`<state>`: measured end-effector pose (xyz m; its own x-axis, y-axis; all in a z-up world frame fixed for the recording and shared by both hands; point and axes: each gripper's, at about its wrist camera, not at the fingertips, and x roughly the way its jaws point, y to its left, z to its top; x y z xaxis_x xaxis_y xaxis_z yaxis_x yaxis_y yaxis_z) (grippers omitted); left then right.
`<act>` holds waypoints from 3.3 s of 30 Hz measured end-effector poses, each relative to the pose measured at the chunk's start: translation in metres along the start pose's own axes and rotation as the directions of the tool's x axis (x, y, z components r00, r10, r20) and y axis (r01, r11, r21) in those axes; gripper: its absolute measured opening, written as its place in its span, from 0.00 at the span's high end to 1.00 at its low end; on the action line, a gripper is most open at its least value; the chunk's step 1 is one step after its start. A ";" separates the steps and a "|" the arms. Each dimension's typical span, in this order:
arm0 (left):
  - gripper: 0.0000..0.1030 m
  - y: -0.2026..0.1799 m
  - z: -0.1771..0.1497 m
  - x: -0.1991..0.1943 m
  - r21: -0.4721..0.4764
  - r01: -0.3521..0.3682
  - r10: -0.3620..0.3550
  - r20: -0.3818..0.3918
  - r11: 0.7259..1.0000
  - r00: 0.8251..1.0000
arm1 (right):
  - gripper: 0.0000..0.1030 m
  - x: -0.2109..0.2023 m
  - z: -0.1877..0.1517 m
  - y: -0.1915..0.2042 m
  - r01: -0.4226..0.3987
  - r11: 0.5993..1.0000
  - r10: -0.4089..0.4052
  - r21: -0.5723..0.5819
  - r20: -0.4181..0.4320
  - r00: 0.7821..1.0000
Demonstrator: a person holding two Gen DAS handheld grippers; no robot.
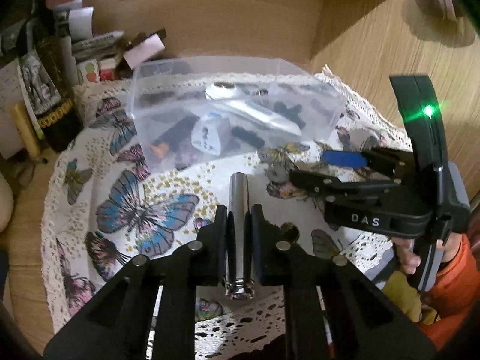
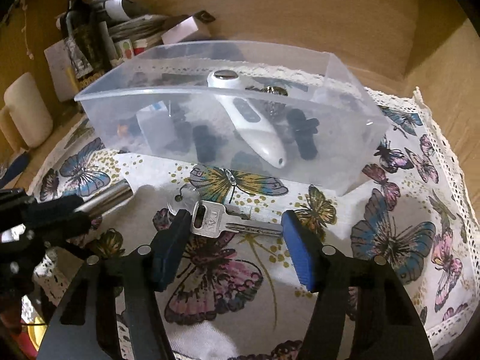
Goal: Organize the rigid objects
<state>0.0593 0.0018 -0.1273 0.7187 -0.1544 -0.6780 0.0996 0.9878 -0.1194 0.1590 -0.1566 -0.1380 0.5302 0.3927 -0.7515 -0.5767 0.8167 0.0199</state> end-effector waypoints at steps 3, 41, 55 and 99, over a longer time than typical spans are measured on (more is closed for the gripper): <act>0.85 0.000 0.007 -0.010 0.005 -0.002 0.002 0.033 1.000 0.999 | 0.43 -0.008 0.000 -0.005 -0.009 1.000 0.008 0.022 0.026 1.000; 0.85 0.038 0.148 -0.037 -0.069 -0.046 0.063 0.261 0.997 0.963 | 0.43 -0.089 0.101 -0.022 -0.049 0.998 0.028 0.041 0.422 0.906; 0.85 0.053 0.127 0.056 -0.105 -0.112 0.114 0.007 0.988 0.993 | 0.43 0.008 0.106 -0.019 -0.120 0.993 0.116 0.011 0.182 0.976; 0.02 -0.041 0.104 -0.126 -0.103 -0.197 0.223 0.450 0.975 0.865 | 0.00 -0.177 0.067 -0.012 -0.129 0.992 0.103 0.009 0.554 0.826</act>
<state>0.0366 -0.0179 0.0383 0.9534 0.0947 -0.2866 -0.1159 0.9916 -0.0578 0.1136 -0.2073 0.0391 0.7231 0.6424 -0.2538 -0.6348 0.7629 0.1225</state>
